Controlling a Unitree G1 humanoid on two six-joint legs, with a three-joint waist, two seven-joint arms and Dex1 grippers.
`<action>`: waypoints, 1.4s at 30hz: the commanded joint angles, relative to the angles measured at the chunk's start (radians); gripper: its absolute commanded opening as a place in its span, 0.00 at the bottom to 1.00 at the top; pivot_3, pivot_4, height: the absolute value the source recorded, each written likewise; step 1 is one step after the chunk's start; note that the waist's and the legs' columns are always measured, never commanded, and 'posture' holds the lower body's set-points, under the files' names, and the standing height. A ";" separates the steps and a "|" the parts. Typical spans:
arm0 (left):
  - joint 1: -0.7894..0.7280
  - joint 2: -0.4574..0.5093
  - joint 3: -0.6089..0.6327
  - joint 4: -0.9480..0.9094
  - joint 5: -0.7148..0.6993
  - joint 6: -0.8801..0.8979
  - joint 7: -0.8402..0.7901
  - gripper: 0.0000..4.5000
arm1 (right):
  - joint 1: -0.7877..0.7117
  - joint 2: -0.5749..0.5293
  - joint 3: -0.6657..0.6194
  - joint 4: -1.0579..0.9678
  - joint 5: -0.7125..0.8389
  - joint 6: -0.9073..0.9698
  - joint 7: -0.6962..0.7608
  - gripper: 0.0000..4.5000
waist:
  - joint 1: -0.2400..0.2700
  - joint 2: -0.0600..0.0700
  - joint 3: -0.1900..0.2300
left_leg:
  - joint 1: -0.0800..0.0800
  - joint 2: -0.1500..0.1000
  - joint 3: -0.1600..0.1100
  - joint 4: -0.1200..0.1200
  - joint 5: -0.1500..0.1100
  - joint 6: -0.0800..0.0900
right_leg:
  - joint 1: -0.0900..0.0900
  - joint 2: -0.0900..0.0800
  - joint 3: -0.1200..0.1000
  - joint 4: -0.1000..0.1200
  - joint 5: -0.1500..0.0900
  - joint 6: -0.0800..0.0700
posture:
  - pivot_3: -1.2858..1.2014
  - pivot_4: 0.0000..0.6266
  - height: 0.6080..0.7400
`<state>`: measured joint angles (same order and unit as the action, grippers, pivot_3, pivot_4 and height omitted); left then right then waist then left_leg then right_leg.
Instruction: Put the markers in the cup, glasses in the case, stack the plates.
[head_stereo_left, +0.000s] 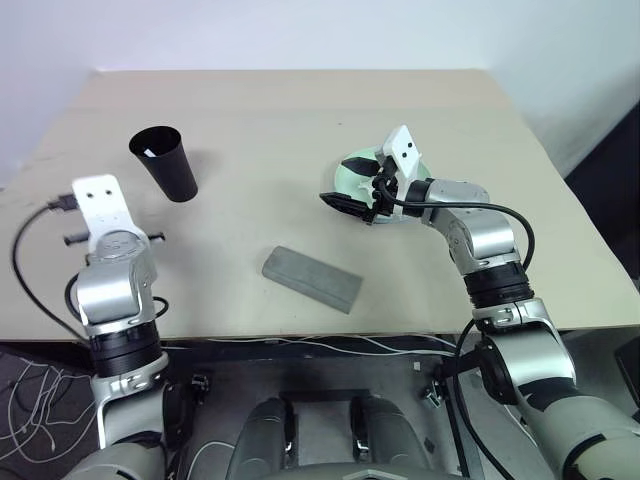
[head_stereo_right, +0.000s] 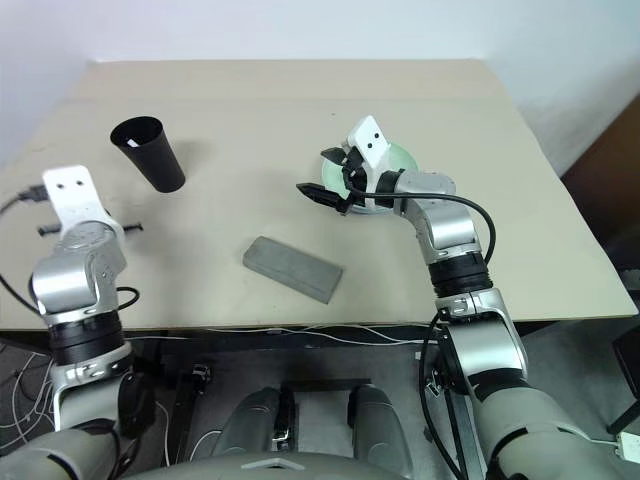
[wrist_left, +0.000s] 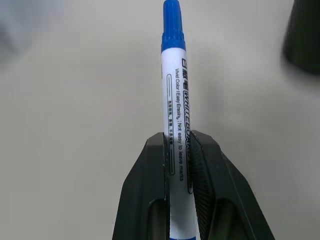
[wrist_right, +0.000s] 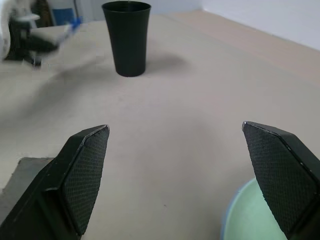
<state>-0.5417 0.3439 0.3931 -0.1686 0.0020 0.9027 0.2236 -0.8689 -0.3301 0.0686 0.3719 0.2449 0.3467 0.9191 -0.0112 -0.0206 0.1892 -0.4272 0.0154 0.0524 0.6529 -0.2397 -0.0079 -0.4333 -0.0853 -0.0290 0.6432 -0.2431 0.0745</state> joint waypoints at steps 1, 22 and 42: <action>0.003 0.062 0.004 -0.027 -0.008 -0.239 -0.076 0.06 | 0.002 0.005 -0.014 -0.071 0.038 0.007 0.018 1.00 | 0.000 0.000 0.000 | 0.000 -0.001 0.000 -0.001 0.000 0.000 | 0.000 -0.001 0.000 -0.001 0.000 0.000 | 0.52 0.24 1.00; -0.420 0.218 -0.085 0.786 -0.129 -1.179 -0.528 0.06 | 0.020 0.021 -0.009 -0.106 0.035 0.011 -0.008 1.00 | -0.001 0.000 0.000 | -0.005 0.000 0.002 -0.004 0.002 0.007 | 0.000 0.005 -0.005 -0.010 0.001 0.001 | 0.52 0.24 1.00; -0.516 0.241 -0.099 1.340 -0.111 -1.423 -0.570 0.06 | 0.033 -0.047 -0.006 -0.142 0.013 0.027 -0.031 1.00 | -0.002 0.000 0.000 | -0.005 0.000 0.007 0.000 0.002 0.008 | 0.001 0.007 -0.005 -0.009 0.002 0.004 | 0.52 0.24 1.00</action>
<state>-1.0311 0.5601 0.2895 1.1731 -0.1103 -0.4930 -0.3521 -0.8214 -0.3656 0.0712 0.2590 0.2563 0.3941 0.8862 -0.0132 -0.0209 0.1894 -0.4324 0.0156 0.0589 0.6527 -0.2375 0.0002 -0.4327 -0.0782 -0.0339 0.6342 -0.2408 0.0786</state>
